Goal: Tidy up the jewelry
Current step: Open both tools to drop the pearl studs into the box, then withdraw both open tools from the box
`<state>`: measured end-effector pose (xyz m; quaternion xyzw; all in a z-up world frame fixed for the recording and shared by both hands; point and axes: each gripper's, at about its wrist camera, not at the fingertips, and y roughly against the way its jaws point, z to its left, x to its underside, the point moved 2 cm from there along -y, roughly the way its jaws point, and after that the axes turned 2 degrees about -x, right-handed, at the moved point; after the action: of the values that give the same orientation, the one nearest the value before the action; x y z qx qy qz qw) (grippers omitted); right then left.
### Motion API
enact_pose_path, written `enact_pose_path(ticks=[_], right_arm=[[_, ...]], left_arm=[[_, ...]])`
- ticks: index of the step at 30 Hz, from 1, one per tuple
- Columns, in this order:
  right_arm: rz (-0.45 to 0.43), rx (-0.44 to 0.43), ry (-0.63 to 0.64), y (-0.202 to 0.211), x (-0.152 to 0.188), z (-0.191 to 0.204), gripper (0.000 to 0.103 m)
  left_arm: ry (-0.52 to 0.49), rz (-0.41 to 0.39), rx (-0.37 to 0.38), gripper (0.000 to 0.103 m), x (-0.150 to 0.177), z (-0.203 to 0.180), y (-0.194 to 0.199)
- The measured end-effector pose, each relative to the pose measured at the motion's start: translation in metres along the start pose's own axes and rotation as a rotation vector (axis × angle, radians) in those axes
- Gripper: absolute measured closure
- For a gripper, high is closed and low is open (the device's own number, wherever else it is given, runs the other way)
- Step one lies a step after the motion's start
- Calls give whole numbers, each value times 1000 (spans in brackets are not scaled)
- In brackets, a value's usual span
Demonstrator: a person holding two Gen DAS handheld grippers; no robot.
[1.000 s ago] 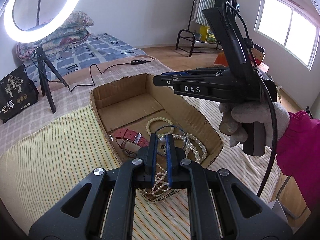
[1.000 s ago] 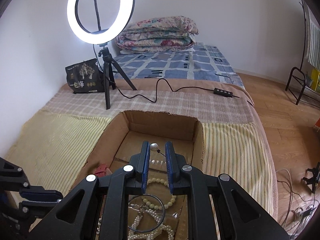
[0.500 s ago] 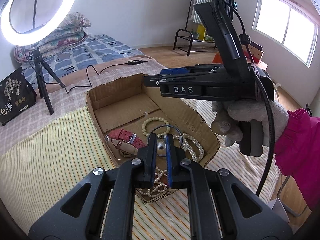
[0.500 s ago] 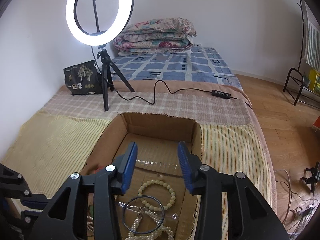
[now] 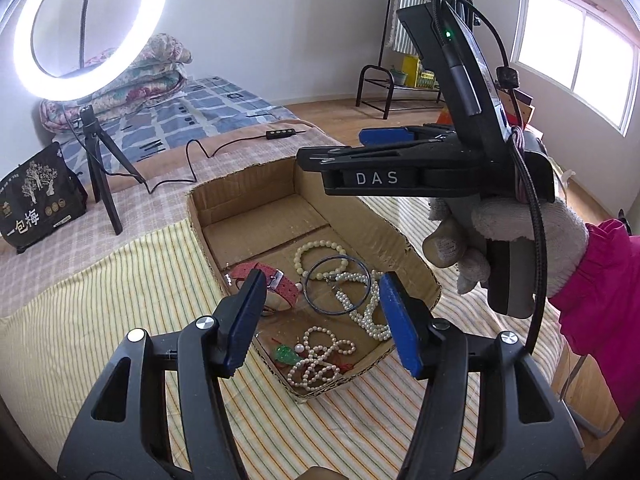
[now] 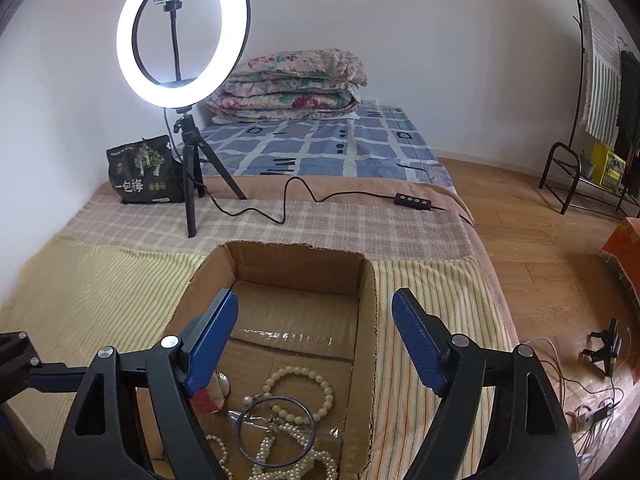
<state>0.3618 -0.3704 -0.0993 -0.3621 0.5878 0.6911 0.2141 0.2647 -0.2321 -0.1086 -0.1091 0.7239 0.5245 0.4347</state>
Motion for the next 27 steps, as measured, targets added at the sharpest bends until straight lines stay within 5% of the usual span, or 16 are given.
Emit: enact_pose_path(ticks=[18, 22, 27], right_arm=[[-85, 23, -4, 90, -13, 36, 23], [-106, 49, -27, 123, -8, 47, 23], [-116, 105, -93, 159, 7, 52, 20]], left_arm=[[-8, -118, -74, 42, -5, 3, 97], [5, -154, -92, 27, -2, 5, 127], [21, -182, -114, 27, 7, 11, 161]])
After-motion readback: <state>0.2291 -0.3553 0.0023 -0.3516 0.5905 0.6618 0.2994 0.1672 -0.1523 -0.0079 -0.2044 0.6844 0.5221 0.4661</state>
